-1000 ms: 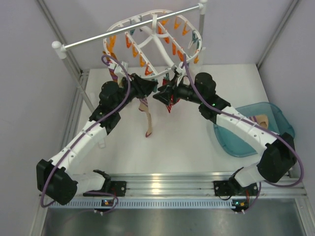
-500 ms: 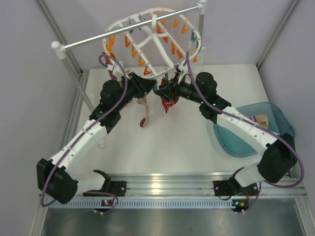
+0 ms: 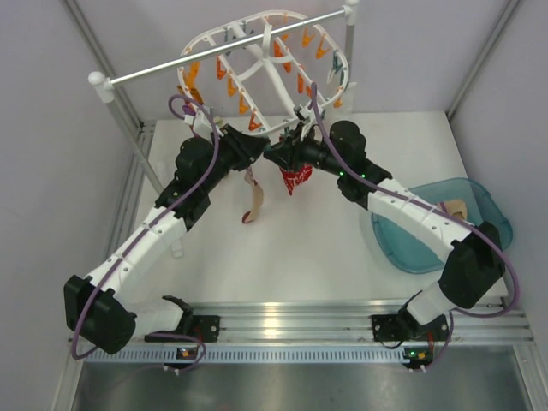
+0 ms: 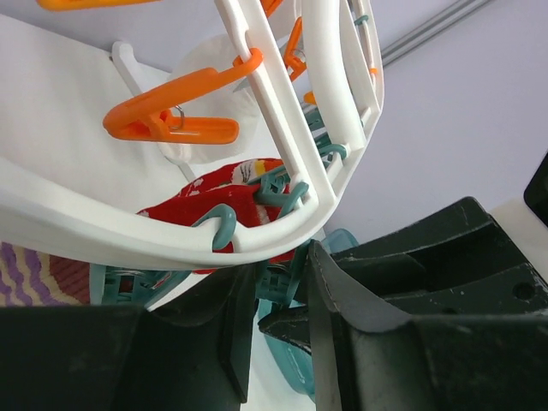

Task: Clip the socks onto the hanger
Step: Open the clamp at the hanger.

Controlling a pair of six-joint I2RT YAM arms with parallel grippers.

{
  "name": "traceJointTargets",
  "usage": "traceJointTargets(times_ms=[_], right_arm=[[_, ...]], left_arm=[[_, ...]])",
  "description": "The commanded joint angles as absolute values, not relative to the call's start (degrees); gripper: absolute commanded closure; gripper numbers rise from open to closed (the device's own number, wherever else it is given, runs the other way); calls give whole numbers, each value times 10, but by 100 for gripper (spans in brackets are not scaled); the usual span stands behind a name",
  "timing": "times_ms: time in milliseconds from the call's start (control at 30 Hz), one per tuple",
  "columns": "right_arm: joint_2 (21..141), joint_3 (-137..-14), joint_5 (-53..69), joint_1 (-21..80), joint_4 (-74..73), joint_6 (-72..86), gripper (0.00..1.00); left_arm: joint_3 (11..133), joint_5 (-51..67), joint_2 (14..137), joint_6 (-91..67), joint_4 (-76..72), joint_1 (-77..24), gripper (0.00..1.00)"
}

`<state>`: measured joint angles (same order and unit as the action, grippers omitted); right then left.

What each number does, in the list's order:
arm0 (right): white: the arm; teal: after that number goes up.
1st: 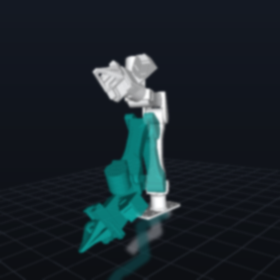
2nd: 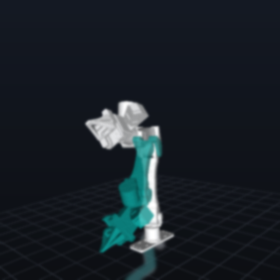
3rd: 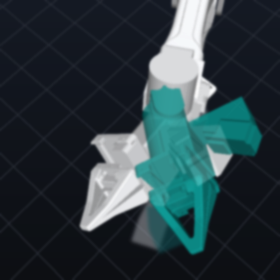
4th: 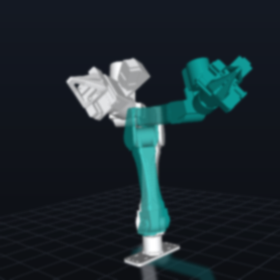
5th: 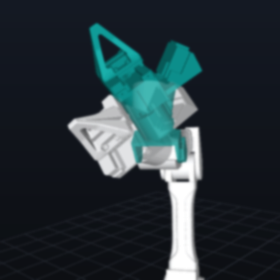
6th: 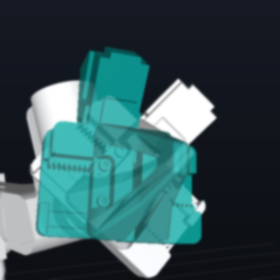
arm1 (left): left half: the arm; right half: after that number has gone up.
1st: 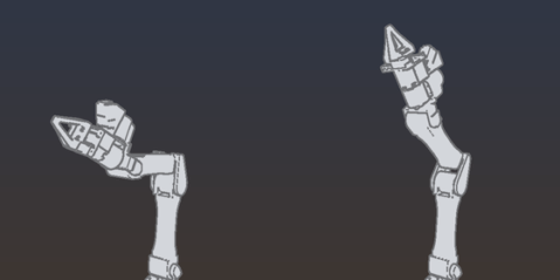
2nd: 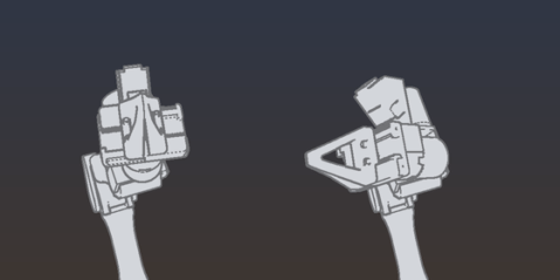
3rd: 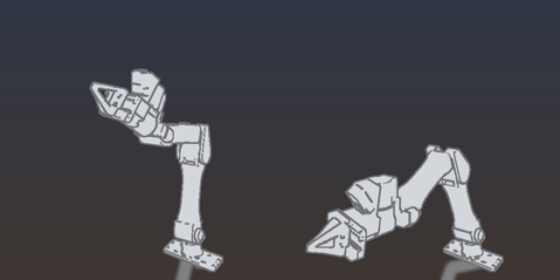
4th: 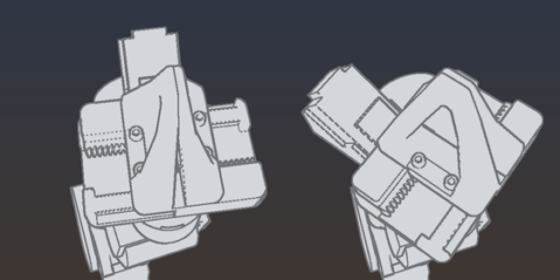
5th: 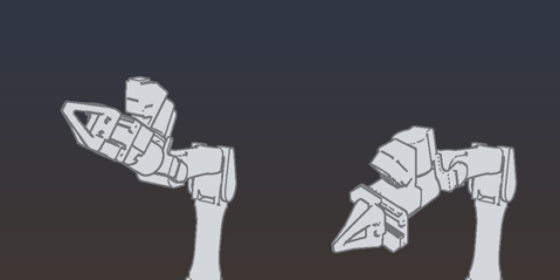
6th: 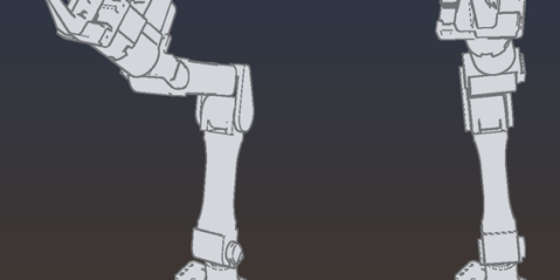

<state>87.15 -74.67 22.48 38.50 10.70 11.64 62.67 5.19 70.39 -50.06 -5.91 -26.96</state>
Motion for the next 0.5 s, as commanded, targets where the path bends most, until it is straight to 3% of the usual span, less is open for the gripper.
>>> traceJointTargets(times_ms=[0, 33, 133, 300, 467], right_arm=[[879, -789, 193, 389, 114, 96, 83], [878, -790, 188, 388, 110, 90, 84], [868, -786, 189, 388, 94, 71, 69], [804, -745, 266, 367, 59, 41, 54], [750, -741, 353, 297, -95, 10, 34]], left_arm=[[650, 25, 706, -523, -61, -266, 100], [650, 22, 706, -521, -60, -265, 100], [645, 17, 705, -516, -63, -265, 100], [641, 11, 706, -520, -58, -265, 100], [640, 9, 706, -521, -55, -265, 100]])
